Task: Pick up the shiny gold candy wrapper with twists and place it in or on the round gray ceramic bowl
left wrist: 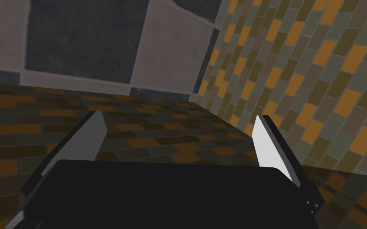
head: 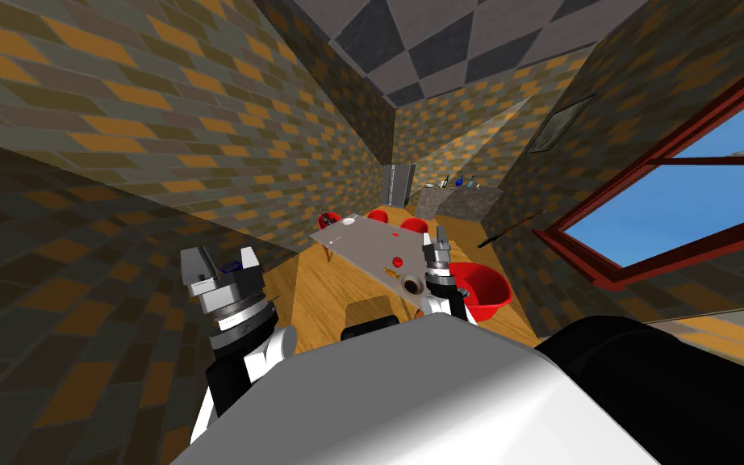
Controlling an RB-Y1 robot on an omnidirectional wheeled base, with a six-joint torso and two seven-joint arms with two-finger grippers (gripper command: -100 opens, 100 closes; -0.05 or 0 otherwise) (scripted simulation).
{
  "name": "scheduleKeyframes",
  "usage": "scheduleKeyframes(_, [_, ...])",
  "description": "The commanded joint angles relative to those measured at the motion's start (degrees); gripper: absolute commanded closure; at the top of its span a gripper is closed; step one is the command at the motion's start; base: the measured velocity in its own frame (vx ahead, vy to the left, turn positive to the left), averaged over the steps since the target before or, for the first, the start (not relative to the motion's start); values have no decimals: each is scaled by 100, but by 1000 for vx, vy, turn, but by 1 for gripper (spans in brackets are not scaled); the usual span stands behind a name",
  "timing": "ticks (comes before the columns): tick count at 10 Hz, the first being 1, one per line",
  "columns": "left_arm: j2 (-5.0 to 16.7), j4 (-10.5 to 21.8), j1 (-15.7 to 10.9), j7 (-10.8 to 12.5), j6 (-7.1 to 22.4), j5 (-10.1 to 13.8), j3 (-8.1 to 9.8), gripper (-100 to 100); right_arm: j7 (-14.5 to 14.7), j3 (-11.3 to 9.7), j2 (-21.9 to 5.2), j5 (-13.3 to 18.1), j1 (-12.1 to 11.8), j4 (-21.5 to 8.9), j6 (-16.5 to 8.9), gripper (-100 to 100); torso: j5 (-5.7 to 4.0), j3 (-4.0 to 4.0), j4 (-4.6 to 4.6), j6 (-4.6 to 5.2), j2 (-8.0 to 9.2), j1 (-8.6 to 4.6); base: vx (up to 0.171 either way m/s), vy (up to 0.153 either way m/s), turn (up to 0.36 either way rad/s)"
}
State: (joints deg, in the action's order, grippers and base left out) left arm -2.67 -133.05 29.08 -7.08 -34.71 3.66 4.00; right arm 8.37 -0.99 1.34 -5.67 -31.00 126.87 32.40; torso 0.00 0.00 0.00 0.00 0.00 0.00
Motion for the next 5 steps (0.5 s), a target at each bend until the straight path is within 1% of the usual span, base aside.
scheduleKeyframes(1, [0,0,0,0,0,0,0,0,30,-87,-232,-58,99,-75,-41,-100,0,0,0,0,0,0,21,19,133])
scheduleKeyframes(5, [0,0,0,0,0,0,0,0,165,-360,-826,-232,427,-349,-210,-100,2,-16,-6,-2,-28,11,64,31,150])
